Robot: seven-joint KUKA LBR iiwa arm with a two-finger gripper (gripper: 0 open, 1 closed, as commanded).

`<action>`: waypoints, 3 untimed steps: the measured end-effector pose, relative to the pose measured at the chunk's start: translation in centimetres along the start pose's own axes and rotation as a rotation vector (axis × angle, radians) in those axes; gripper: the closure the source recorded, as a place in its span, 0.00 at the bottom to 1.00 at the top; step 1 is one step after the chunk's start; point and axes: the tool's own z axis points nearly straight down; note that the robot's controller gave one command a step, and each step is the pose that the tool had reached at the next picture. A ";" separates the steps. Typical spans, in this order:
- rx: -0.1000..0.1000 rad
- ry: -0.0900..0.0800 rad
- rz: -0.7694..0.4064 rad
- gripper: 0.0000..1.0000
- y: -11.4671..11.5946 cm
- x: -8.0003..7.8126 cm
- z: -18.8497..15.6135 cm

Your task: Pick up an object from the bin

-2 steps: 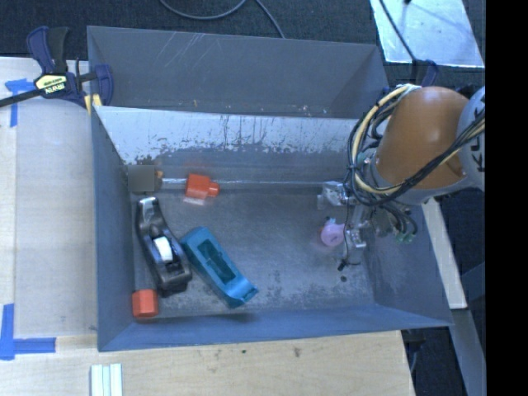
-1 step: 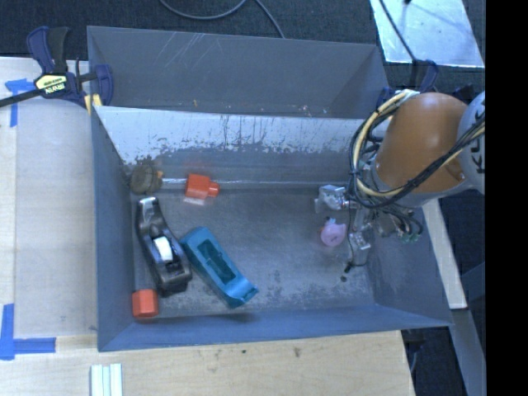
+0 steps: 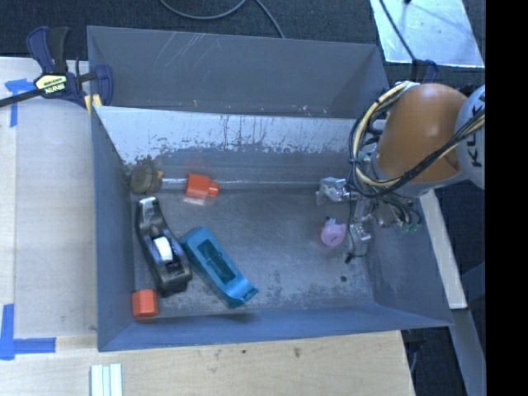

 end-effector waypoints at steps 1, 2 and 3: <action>0.003 -0.007 -0.061 0.00 -2.3 -1.5 1.7; 0.001 -0.004 -0.231 1.00 -2.1 -0.9 3.9; 0.001 -0.003 -0.231 1.00 -2.1 -0.9 3.9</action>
Offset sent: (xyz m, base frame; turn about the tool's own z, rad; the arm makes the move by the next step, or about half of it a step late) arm 0.0130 -0.0184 -0.0388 -0.2337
